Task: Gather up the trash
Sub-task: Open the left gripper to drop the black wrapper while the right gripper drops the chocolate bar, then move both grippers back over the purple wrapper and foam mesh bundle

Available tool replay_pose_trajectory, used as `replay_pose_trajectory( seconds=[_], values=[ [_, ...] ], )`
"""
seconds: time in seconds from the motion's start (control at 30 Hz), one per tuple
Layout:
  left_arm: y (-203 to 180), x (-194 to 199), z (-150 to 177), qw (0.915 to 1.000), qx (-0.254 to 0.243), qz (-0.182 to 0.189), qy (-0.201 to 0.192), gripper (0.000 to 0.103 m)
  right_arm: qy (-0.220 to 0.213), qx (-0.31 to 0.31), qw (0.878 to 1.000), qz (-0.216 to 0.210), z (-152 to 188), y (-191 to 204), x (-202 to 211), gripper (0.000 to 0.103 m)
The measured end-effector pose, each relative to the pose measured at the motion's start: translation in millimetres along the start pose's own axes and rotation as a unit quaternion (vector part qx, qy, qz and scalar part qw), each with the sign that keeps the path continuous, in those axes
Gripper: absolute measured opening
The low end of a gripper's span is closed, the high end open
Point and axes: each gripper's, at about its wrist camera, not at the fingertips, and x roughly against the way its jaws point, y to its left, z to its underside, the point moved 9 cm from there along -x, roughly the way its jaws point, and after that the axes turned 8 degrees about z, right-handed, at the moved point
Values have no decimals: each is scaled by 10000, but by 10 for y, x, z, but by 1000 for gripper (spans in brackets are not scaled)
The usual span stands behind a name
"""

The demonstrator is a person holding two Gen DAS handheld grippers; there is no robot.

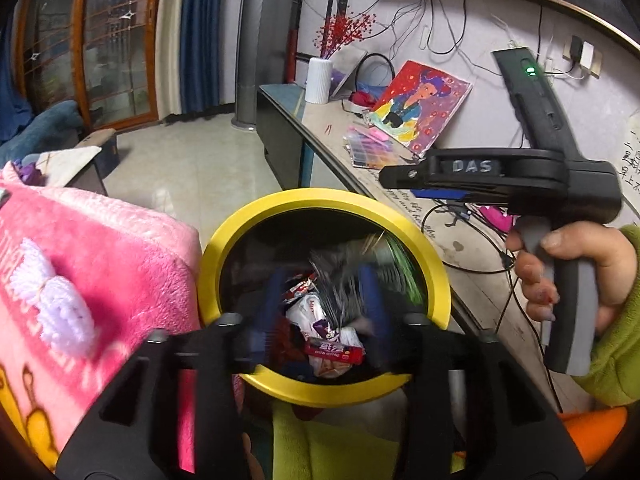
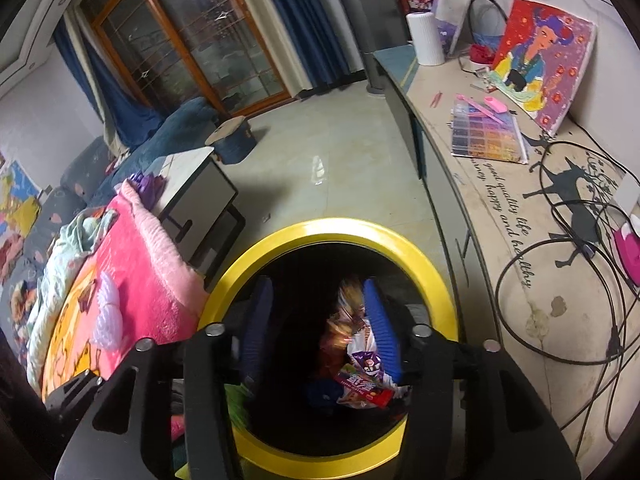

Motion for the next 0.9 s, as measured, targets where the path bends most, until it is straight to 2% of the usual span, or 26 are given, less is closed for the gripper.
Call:
replay_pose_trajectory(
  seconds=[0.13,0.23,0.47,0.67,0.9],
  values=[
    [85,37,-12,9996,275,43,-50,79,-96,-54,9999,22,-34,-17,44,52],
    [199,125,-32,9987,496,15,-131,92,-230,-35,9997,68,-70,1,94,58],
    [475,393,-56,9945,960,-226,-354,92,-733,200,9970,132,-179,173,322,71],
    [639,646,-108,9913,1067,-450,-632,92,-1063,573,9927,-19,-189,479,524,74],
    [863,904,-135,9864,1092,-834,-904,92,-1147,1114,9868,-251,-103,905,603,78]
  ],
)
